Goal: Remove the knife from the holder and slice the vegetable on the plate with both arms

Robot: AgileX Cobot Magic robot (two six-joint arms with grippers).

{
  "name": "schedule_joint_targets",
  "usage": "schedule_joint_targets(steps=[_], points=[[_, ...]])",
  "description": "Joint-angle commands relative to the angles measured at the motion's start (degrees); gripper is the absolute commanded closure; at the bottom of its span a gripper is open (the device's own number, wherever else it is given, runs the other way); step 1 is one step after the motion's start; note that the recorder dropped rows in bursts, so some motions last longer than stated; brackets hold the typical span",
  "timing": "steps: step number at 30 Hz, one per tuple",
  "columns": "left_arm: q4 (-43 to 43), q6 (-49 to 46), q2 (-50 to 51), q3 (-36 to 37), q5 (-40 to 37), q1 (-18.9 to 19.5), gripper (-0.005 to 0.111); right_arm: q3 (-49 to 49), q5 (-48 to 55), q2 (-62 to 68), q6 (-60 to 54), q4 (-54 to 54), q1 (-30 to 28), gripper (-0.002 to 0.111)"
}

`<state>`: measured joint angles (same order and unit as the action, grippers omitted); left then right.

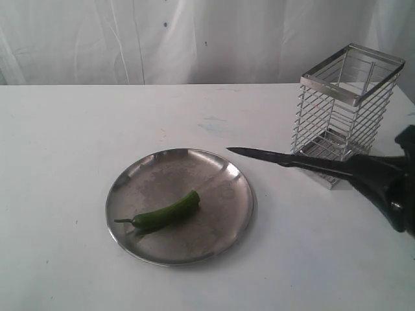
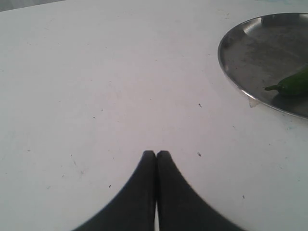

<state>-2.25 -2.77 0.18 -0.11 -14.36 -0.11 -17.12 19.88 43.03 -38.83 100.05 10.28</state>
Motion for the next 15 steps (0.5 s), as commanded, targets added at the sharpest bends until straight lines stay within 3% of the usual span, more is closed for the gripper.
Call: schedule_joint_targets(steps=[1,9,15], points=[[-0.7,0.0,-0.2,0.1,0.2,0.1,0.107,-6.7,9.2,2.9,-15.3,-0.1,0.0,0.108],[-0.7,0.0,-0.2,0.1,0.2,0.1,0.107,-13.3,17.4,12.6,-47.7,-0.1,0.0,0.108],[-0.7,0.0,-0.2,0.1,0.2,0.1,0.107,-13.7,18.6,16.2,-60.1,-16.8,0.8,0.108]])
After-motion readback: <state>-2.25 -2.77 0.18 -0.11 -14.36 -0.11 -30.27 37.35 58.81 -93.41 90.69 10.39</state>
